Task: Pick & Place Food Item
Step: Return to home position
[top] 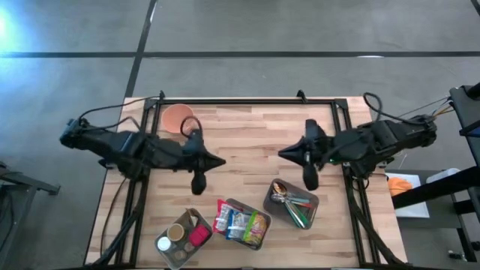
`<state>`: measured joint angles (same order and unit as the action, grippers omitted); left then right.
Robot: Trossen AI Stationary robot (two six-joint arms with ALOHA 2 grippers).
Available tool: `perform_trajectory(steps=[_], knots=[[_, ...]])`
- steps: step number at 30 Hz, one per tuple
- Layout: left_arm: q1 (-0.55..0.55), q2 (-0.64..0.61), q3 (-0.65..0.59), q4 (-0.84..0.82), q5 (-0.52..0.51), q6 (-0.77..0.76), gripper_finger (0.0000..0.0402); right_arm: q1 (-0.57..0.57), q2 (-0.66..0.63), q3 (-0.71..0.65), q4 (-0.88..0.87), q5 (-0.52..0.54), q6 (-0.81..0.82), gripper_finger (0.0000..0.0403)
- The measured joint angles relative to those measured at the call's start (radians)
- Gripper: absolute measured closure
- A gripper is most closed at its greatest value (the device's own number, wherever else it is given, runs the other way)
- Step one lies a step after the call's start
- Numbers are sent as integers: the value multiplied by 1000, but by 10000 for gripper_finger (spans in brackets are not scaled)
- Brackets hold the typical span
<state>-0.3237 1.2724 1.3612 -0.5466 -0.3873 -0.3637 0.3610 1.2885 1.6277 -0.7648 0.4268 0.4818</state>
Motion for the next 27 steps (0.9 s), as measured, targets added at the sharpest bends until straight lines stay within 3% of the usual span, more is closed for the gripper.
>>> perform_trajectory(steps=[4,8,11,15,18,22,25,27], knots=[[80,-105,-151,147,100,10,393,24,-83,-117,156,-5,-83,383],[145,-246,-299,259,111,1,393,39,-180,-277,322,-7,-152,383],[187,-351,-380,293,90,1,393,39,-265,-366,338,-7,-137,383],[201,-465,-484,292,76,-22,393,42,-384,-462,228,-12,-109,383],[201,-518,-577,308,-24,-32,393,43,-452,-562,218,-9,-27,383],[210,-552,-691,327,-164,-202,393,37,-530,-721,315,-20,-41,383],[217,-565,-746,332,-133,-194,394,22,-615,-842,462,-56,-63,383],[217,-565,-763,333,-67,-82,394,18,-688,-919,554,-74,-108,383]])
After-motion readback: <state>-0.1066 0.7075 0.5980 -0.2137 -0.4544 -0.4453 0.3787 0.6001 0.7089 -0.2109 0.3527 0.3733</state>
